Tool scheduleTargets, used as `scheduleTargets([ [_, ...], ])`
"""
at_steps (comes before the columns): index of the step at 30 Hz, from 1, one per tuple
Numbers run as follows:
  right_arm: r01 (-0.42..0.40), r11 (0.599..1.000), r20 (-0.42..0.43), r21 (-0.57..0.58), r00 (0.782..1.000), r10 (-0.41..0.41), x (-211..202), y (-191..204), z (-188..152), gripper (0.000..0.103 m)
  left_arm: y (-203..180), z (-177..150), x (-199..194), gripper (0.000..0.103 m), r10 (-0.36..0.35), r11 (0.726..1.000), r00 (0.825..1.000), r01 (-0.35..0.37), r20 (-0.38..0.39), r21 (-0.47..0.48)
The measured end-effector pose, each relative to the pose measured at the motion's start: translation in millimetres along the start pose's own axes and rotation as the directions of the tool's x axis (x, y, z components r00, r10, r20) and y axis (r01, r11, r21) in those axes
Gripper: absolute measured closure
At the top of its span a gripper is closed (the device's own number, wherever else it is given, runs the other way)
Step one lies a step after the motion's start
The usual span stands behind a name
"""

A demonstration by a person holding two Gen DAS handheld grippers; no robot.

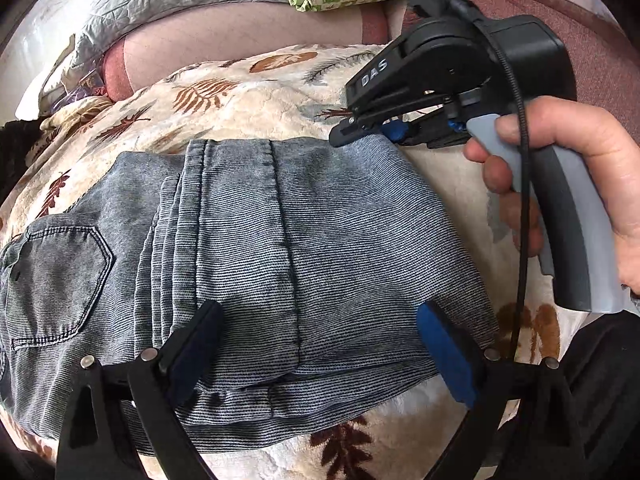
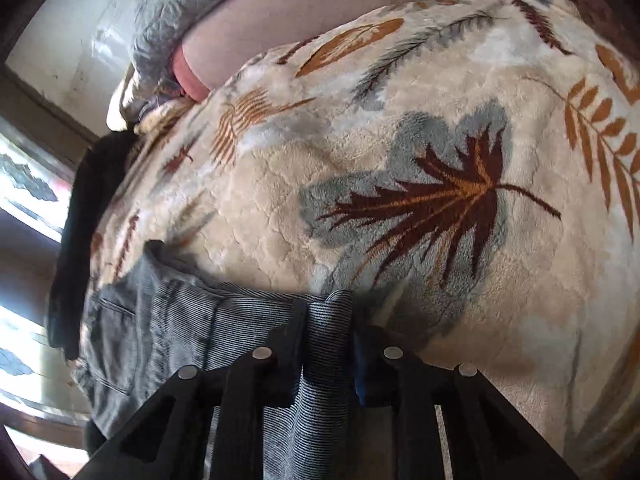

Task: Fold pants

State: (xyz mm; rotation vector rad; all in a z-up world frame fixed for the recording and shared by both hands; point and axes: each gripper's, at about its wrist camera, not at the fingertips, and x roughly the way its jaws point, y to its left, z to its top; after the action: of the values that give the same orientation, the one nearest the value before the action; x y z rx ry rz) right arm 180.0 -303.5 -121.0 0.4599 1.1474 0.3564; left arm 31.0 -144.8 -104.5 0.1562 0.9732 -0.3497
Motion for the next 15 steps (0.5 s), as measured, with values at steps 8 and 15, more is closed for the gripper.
scheduleTargets([
  [8,-0.197,0.977,0.103,0.082,0.977,0.188,-79.5,-1.8,-46.2,0.062,41.6,1.9,-52.2,0.006,0.031,0.996,0.989,-0.018,0.147,-0.09],
  [15,-0.295,0.915,0.02,0.275,0.953,0.301,-33.8,-18.4,-100.6,0.06,66.8,-16.1,-9.7,0.004,0.06,0.99,0.998,-0.061,-0.012,-0.124],
])
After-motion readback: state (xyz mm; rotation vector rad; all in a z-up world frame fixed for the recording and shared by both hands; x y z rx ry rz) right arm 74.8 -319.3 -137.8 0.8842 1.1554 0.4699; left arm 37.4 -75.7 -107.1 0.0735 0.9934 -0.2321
